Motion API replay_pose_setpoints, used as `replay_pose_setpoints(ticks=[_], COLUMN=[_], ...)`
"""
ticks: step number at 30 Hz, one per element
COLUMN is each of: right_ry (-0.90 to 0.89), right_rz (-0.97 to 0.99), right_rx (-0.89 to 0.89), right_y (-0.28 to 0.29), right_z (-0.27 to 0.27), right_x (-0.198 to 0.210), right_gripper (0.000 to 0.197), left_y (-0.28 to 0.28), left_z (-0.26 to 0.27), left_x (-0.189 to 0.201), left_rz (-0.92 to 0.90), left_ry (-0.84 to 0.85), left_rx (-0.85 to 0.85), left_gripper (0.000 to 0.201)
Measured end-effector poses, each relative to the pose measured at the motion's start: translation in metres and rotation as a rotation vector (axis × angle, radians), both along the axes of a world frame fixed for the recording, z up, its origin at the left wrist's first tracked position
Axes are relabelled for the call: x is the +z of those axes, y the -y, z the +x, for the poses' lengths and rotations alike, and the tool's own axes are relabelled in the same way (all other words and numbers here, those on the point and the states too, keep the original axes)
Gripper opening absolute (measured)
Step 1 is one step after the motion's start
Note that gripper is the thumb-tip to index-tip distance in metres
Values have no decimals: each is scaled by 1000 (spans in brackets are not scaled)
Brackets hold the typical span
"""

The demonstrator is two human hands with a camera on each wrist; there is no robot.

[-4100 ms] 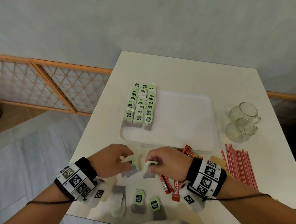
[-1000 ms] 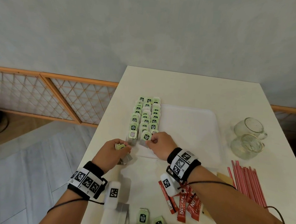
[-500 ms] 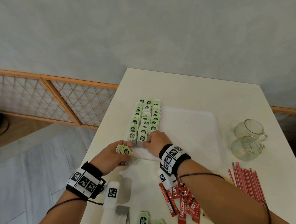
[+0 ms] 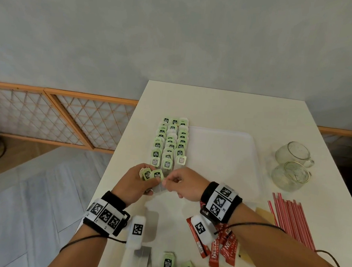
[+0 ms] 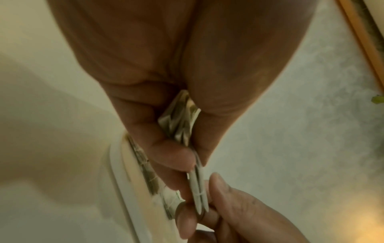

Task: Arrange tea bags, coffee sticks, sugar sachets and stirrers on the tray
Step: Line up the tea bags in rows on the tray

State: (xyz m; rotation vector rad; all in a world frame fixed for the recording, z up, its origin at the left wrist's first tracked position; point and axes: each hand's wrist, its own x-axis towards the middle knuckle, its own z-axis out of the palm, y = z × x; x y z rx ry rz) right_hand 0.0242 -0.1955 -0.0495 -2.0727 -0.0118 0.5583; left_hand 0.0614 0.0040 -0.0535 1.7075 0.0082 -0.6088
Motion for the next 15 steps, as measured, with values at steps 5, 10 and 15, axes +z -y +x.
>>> replay_pose_setpoints(ticks=[5, 10, 15], right_ry=[25, 31, 64], right_rz=[13, -12, -185], right_rx=[-34, -165, -250], right_y=[4, 15, 29], right_z=[-10, -9, 3], right_x=[-8, -16, -18], right_gripper=[27, 21, 28], left_y=[5, 5, 3], left_z=[-3, -4, -1], left_x=[-2, -4, -6], left_rz=[-34, -35, -64], left_ry=[-13, -36, -84], left_rx=[-50, -52, -50], left_gripper=[21, 20, 32])
